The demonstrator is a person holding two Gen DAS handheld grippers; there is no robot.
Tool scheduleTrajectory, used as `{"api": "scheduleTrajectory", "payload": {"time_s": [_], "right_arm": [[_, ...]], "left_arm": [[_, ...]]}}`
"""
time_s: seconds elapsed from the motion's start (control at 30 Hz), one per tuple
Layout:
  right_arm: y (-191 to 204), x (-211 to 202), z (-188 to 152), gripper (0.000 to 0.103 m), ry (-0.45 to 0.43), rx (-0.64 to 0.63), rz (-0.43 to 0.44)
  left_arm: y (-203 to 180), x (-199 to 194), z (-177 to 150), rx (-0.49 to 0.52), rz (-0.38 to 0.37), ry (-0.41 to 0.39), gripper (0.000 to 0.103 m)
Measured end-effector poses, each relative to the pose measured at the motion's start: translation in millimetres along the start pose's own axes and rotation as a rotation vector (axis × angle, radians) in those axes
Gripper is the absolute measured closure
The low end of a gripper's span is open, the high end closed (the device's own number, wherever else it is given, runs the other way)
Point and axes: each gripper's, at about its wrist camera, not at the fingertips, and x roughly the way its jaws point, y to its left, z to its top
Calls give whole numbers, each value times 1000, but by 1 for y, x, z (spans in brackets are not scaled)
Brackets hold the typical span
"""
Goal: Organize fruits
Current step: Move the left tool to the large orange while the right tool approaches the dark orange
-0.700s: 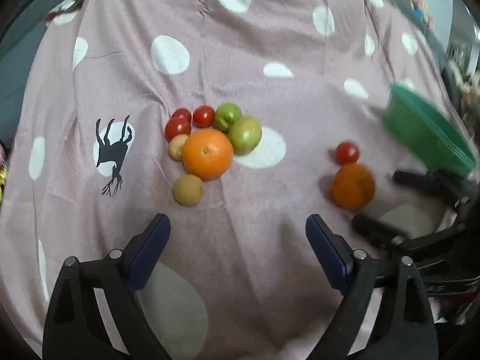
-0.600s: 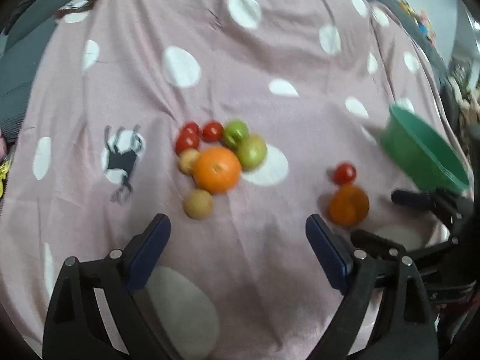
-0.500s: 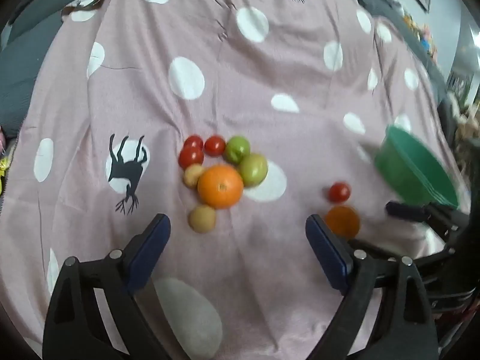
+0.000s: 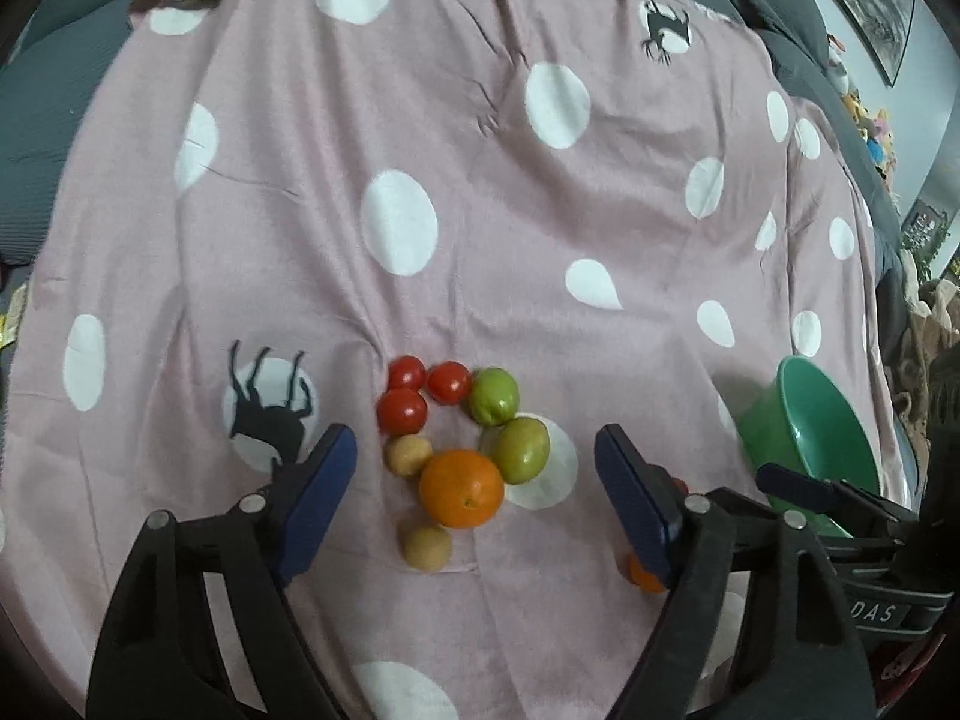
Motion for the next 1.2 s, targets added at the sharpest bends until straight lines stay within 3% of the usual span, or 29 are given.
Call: {"api": "scheduleTrajectory", "payload": {"time_s": [0.13, 0.3, 0.43, 1.0, 1.2], "right_arm": [[-6, 0, -5, 21, -1, 23, -15], [-8, 3, -10, 21, 21, 50, -3], [-5, 6, -13, 21, 39, 41, -51], [-5, 9, -21, 21, 59, 42, -113], [-4, 16, -26, 24, 99, 47, -117]], "left_arm": [[-3, 11, -5, -4, -5, 57, 31], [-7, 1, -19, 20, 2, -33, 31], [-7, 3, -21, 21, 32, -17, 31], [-5, 5, -23, 18, 61, 7, 32], [-6, 16, -22, 20, 56, 41, 44]]}}
